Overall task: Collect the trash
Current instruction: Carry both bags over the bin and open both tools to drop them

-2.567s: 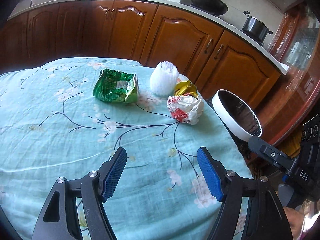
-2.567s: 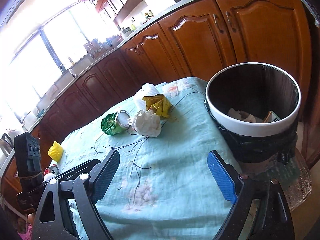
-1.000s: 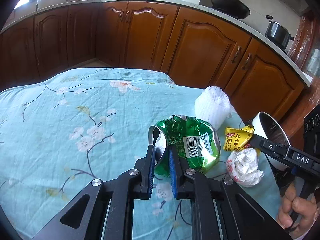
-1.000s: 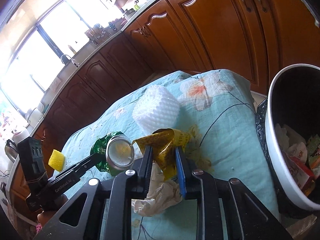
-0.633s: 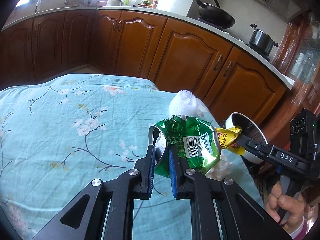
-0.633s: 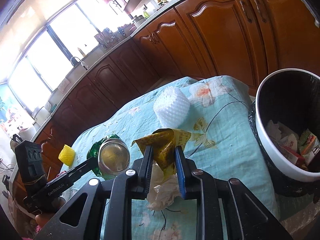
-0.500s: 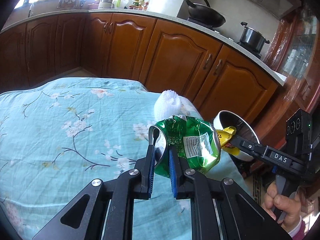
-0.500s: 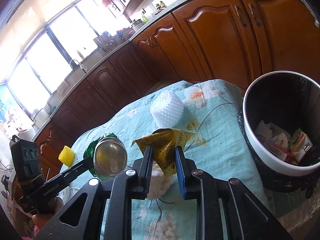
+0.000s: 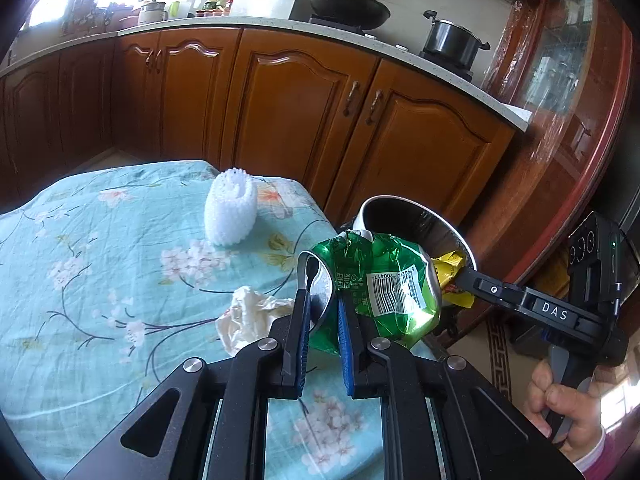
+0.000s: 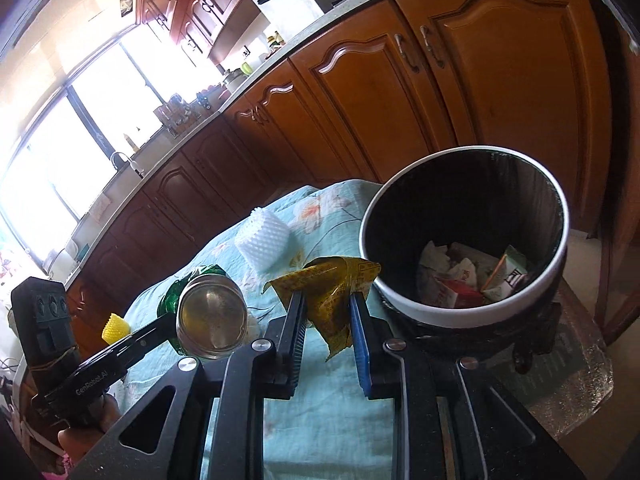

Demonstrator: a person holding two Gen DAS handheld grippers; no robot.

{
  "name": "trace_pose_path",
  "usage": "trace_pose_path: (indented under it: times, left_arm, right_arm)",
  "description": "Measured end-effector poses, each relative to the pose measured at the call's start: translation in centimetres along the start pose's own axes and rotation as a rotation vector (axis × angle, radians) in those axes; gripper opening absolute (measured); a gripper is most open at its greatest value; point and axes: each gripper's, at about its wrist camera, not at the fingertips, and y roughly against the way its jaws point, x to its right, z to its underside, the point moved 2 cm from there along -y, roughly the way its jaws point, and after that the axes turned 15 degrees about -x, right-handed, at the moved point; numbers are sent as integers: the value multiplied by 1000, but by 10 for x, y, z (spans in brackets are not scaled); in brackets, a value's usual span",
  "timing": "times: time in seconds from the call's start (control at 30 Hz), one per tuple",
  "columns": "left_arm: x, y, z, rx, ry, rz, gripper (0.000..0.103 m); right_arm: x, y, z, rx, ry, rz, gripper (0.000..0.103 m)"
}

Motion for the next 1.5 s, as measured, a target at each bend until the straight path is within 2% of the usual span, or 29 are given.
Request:
trace_pose_path:
  times: [0.5, 1.0, 1.5]
  left_arm:
    - [38, -47, -33, -46, -62, 14, 12]
    - [62, -79, -60, -63, -97, -11, 12]
    - [84, -122, -98, -112, -131, -53, 12]
  right_arm:
    - [49, 25, -6, 38, -65, 41, 21]
    - [64, 30, -20, 49, -76, 82, 21]
    - [84, 27, -49, 25, -76, 146, 20]
